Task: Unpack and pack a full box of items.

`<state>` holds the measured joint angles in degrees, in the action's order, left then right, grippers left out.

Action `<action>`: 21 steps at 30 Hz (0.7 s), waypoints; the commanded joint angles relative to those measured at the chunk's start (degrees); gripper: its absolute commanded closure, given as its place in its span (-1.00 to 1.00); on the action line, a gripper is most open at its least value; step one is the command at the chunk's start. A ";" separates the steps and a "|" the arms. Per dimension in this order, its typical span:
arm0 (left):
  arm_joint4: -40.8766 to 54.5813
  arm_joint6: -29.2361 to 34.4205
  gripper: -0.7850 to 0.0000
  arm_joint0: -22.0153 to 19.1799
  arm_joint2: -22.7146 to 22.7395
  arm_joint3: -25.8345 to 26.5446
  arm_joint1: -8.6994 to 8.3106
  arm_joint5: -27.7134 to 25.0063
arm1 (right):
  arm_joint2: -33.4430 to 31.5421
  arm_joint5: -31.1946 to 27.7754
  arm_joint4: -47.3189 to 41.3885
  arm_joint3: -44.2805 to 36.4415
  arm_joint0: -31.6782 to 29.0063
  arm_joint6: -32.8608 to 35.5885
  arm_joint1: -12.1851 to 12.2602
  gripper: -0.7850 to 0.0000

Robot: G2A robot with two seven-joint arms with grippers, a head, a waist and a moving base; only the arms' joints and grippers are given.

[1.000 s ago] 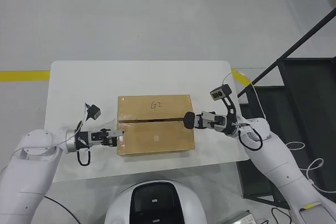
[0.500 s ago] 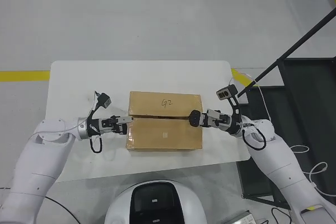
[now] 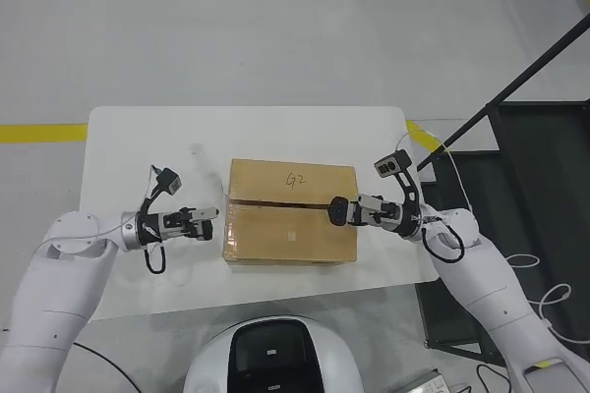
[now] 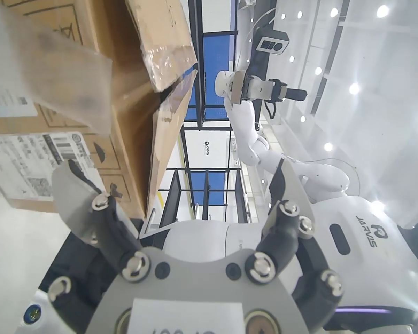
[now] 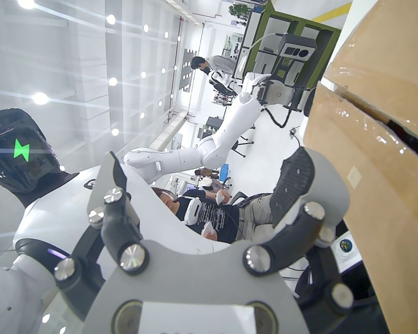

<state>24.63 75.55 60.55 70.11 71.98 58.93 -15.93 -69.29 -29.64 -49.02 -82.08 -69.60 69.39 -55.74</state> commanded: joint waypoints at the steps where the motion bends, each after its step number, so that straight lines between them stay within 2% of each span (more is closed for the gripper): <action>1: -0.48 -1.43 -1.00 2.33 2.36 1.62 -0.64 0.28 | 0.19 0.03 0.09 0.22 0.17 -0.01 -0.17 -1.00; 8: 0.71 -8.19 -1.00 6.67 4.93 5.03 -1.03 -0.89 | 1.25 2.80 4.04 4.15 3.31 -1.87 -0.74 -1.00; 14: 1.13 -14.23 -1.00 7.06 3.92 4.98 -0.46 -3.28 | 2.56 5.35 8.97 8.32 6.61 -4.08 -1.25 -1.00; 21: -0.71 -16.01 -1.00 6.84 2.24 3.73 -0.10 -4.37 | 4.56 6.82 12.17 13.44 8.58 -6.34 -2.05 -1.00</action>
<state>23.75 59.48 67.34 72.33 75.94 58.84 -20.22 -65.07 -22.95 -36.82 -69.33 -61.23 62.76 -57.66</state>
